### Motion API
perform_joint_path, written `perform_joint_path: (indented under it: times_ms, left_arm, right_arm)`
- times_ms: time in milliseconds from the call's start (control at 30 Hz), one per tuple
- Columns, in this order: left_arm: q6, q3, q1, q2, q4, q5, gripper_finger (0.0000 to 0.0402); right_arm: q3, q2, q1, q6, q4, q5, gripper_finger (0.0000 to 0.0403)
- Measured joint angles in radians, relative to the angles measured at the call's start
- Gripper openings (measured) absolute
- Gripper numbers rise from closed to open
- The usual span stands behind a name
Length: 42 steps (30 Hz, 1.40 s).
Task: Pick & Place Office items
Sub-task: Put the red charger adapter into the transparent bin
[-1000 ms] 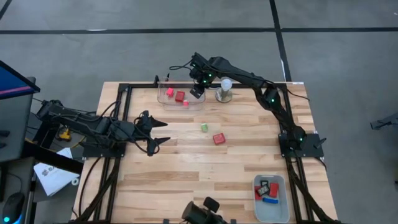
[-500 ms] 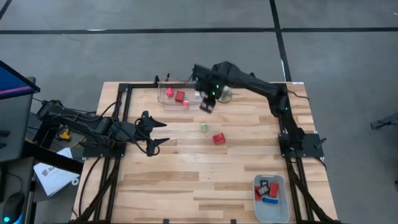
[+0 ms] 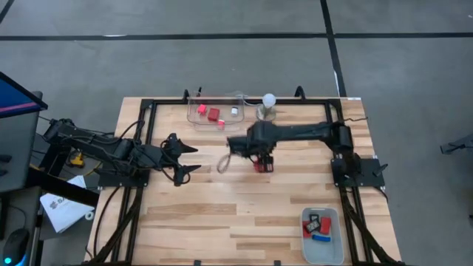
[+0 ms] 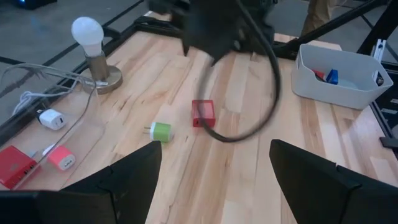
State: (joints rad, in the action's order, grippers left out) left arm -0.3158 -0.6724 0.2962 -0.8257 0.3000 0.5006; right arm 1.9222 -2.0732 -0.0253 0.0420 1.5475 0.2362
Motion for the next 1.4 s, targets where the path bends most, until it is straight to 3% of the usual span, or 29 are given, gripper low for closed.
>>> perform_joint_path:
  times_ms: [133,233,500,867,1167,1400]
  left_arm:
    - [-0.005,0.000,0.000,0.000,-0.001,0.000,0.0296]
    - [-0.014,0.000,0.000,0.000,-0.002,0.000,0.0296]
    - [-0.006,0.000,0.000,0.000,-0.003,0.001,0.0296]
    - [0.002,0.000,0.000,0.000,-0.004,0.004,0.0296]
    - [0.002,0.000,0.000,0.000,-0.020,0.004,0.0296]
    - [0.005,0.000,0.000,0.000,-0.025,0.004,0.0296]
  right_arm:
    - [-0.208,0.047,0.023,-0.011,-0.137,0.073,0.0254]
    - [-0.328,0.091,-0.008,-0.064,-0.263,0.049,0.0269]
    - [-0.491,0.183,-0.079,-0.065,-0.536,-0.238,0.0277]
    - [-0.593,0.187,-0.105,0.131,-0.647,-0.348,0.0277]
    - [-0.624,0.188,-0.093,0.221,-0.776,-0.346,0.0278]
    - [-0.625,0.188,-0.097,0.206,-0.758,-0.311,0.0306]
